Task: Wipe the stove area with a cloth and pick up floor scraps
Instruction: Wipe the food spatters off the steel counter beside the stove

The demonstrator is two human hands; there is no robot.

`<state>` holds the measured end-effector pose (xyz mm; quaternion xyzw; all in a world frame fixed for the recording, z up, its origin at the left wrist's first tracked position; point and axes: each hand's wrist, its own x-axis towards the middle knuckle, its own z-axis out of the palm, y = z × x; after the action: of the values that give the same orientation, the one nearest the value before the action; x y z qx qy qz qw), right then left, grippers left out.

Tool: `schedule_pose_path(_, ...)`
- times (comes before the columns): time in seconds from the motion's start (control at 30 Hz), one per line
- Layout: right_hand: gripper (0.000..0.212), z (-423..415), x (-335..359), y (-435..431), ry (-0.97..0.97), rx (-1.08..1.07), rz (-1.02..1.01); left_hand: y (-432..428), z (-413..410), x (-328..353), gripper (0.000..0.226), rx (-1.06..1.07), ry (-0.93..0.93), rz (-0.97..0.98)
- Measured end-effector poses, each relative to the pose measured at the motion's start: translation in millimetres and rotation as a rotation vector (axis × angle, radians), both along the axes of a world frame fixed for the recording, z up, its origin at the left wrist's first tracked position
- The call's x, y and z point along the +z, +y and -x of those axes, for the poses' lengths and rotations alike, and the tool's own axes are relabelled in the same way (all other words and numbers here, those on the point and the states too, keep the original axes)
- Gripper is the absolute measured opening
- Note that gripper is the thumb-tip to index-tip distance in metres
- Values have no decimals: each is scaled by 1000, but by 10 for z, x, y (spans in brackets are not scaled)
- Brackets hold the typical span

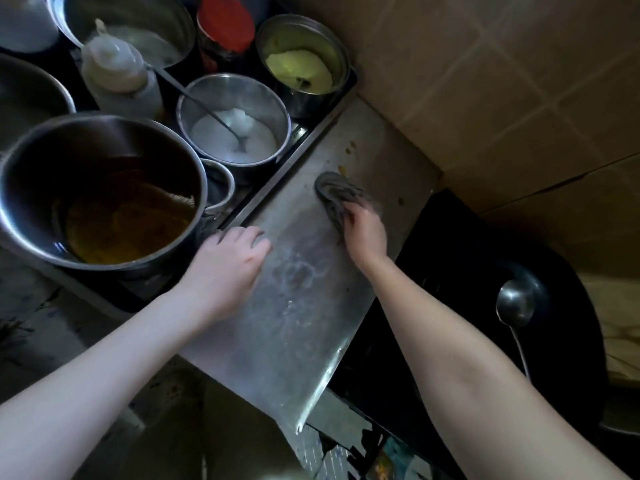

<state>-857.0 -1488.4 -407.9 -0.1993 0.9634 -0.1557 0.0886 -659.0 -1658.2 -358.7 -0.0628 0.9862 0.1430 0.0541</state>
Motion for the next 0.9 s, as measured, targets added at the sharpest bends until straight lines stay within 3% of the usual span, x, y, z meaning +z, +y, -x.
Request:
schedule_pose_path(0.23, 29, 410, 70, 371, 74, -302, 2, 84, 390, -74, 31, -38, 37, 45)
schedule_pose_path(0.4, 28, 614, 43, 136, 97, -478, 9, 76, 629, -32, 31, -51, 47, 91)
schedule_pose_path(0.53, 37, 667, -56, -136, 75, -269, -41, 77, 798, 16, 31, -38, 75, 105)
schedule_pose_path(0.73, 45, 607, -145, -297, 75, 356, -99, 102, 940, -10, 31, 0, 110, 66)
schedule_pose_path(0.9, 35, 833, -114, -134, 87, 348, -65, 120, 962, -17, 32, 10, 131, 11)
